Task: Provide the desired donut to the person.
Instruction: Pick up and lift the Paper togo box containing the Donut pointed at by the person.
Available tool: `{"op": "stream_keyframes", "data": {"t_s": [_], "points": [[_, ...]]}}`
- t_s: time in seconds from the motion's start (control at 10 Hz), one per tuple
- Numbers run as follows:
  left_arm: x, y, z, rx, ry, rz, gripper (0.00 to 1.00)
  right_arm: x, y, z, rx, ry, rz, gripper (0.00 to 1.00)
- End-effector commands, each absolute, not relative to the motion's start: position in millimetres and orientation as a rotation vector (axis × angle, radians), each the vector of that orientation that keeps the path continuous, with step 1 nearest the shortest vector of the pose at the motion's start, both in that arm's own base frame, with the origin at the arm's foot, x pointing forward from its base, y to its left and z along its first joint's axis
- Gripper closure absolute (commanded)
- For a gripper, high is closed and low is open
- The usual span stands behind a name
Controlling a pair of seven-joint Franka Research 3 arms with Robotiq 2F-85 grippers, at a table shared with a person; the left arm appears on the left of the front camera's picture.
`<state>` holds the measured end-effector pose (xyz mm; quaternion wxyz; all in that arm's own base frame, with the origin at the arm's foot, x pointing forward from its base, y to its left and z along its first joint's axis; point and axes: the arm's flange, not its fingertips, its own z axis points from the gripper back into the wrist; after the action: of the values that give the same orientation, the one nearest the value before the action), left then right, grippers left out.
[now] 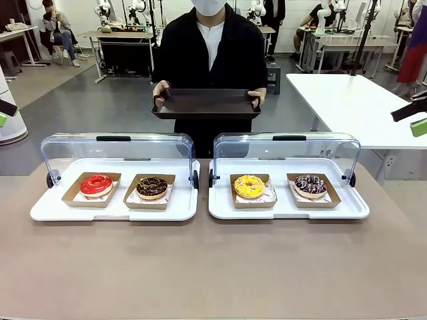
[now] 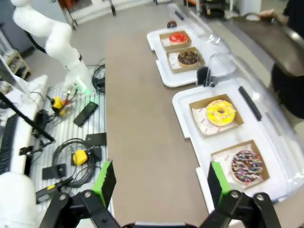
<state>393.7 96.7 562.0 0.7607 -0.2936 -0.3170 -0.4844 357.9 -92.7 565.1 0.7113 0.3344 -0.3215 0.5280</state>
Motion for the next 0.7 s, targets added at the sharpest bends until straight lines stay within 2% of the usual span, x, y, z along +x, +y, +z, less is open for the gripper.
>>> {"op": "stream_keyframes", "data": {"t_s": [0.0, 0.6], "points": [[394.1, 94.3, 563.2, -0.64, -0.694, -1.061, 0.0, 355.9, -101.1, 565.7, 0.742, -0.732, 1.155, 0.0], [394.1, 94.3, 563.2, -0.64, -0.694, -1.061, 0.0, 355.9, -101.1, 565.7, 0.742, -0.732, 1.155, 0.0]]}}
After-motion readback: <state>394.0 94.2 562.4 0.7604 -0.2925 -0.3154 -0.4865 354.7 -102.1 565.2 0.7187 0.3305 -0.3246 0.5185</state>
